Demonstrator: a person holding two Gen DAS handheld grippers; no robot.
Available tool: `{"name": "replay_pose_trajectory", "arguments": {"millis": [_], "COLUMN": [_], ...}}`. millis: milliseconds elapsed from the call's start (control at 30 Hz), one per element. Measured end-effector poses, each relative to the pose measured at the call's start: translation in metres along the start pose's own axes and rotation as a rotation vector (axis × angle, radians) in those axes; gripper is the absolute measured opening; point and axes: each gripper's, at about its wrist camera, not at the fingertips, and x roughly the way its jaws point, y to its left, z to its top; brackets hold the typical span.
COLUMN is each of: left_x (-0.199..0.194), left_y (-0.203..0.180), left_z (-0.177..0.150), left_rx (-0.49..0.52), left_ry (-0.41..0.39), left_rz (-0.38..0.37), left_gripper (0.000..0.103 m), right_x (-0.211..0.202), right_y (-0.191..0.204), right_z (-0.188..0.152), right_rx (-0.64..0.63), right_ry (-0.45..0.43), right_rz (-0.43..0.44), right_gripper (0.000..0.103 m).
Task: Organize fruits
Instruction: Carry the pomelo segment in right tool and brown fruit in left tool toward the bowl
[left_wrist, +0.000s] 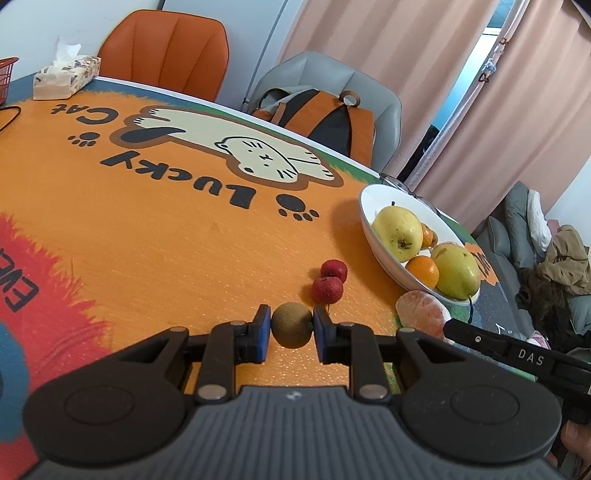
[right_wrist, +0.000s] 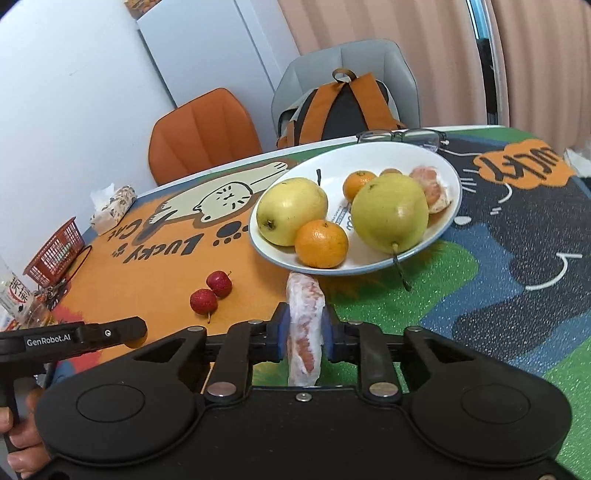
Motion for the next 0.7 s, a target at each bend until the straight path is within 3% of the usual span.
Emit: {"name": "replay_pose_trajectory", "arguments": {"millis": [200, 367, 500, 600, 700], "left_x": [0.002, 0.003, 0.005, 0.006, 0.007], "left_y": [0.002, 0.005, 0.006, 0.007, 0.01], "left_z": [0.0, 0.001, 0.001, 0.001, 0.001], "left_rx": [-0.003, -0.007, -0.01, -0.01, -0.016], "left_ry": [0.004, 0.005, 0.009, 0.011, 0.015], "left_rz": [0.009, 0.018, 0.017, 0.014, 0.016], "left_gripper": [0.023, 0.023, 0.023, 0.023, 0.023], "right_x": [0.004, 0.008, 0.009, 0.016, 0.02], "right_y": [0.004, 0.012, 0.018, 0.018, 0.021], "right_z": [-0.002, -0.004, -0.005, -0.006, -0.009], "right_rx": [-0.015, -0.038, -0.067, -0.08, -0.096], "right_ry": [-0.002, 0.007, 0.012, 0.036, 0.044], "right_rz": [0.012, 0.014, 0.013, -0.024, -0.026], "right_gripper": [0.034, 0.024, 0.025, 0.034, 0.062]}}
